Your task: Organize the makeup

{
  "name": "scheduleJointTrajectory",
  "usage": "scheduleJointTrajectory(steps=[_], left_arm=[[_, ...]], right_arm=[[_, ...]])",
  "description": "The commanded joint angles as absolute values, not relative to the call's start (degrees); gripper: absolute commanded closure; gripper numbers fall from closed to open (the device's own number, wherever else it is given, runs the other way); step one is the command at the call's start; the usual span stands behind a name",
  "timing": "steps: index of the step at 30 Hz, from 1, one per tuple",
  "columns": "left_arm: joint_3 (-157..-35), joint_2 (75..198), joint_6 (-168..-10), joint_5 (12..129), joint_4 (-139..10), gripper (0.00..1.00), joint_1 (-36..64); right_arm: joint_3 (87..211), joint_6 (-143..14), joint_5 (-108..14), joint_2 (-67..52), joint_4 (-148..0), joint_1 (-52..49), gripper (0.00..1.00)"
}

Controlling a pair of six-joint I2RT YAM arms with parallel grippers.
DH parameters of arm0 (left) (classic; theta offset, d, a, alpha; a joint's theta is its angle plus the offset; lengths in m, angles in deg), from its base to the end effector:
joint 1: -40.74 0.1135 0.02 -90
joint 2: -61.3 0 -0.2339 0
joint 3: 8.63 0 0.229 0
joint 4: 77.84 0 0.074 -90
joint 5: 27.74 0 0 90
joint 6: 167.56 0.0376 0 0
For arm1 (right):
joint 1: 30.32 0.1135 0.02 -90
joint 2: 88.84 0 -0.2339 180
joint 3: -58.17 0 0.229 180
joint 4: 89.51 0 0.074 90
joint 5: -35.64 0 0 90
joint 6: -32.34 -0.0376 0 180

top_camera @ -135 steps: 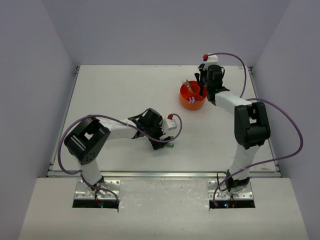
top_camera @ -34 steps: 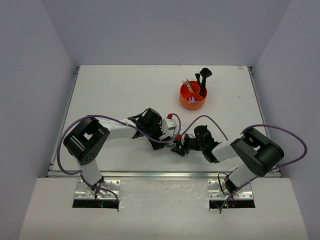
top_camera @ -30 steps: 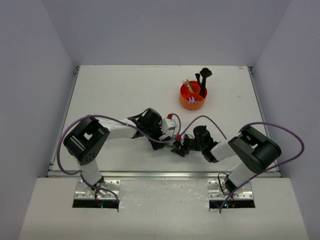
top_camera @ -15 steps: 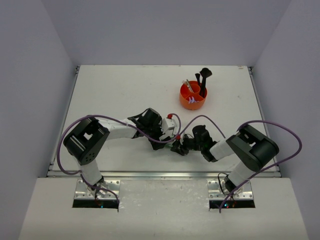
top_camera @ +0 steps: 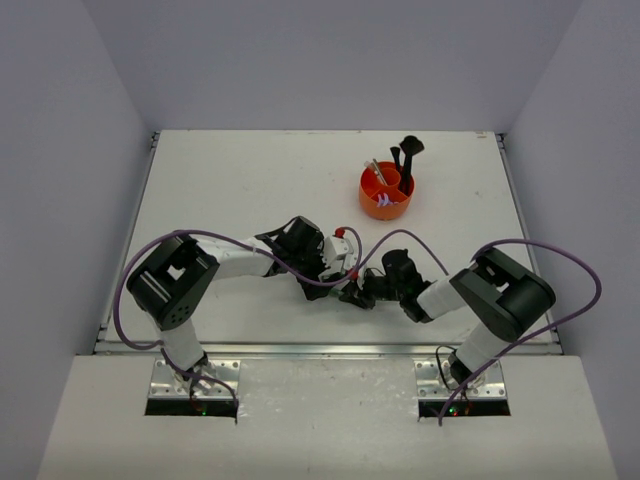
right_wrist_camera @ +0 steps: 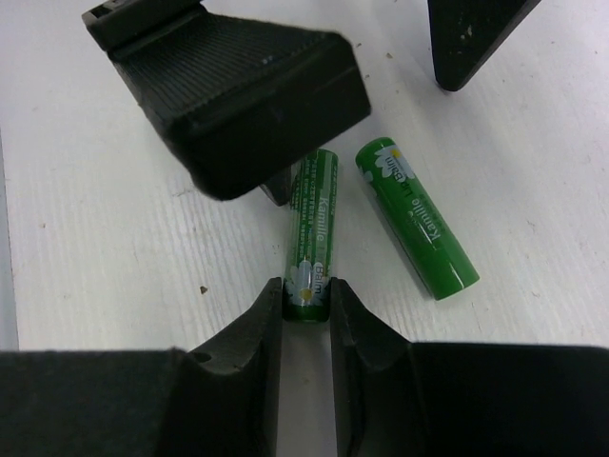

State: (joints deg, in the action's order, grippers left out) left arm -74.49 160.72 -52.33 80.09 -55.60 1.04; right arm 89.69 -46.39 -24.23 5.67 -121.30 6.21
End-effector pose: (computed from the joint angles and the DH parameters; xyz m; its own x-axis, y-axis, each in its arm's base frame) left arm 0.2318 -0.2074 0.1268 -0.2600 0.7433 -0.6164 0.9411 0.3379 0.0105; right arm 0.1764 0.1542 0.0875 -0.2402 -0.3883 -0.8897 -0.9246 0.3707 0.0879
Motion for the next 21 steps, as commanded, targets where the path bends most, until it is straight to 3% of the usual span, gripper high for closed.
scheduleJointTrajectory(steps=[1,8,21], left_arm=[[-74.20,160.05,-52.69,81.50,-53.73,0.00,0.67],[-74.62,160.26,-52.69,81.85,-53.96,0.00,0.74],[-76.03,162.03,-55.15,80.54,-56.41,0.00,0.58]], right_arm=[[89.94,-43.35,-22.45,3.38,-116.62,6.51,0.86],[89.53,-41.75,-23.62,-0.96,-111.87,6.51,1.00],[85.66,-43.96,-28.08,-10.64,-108.73,6.42,1.00]])
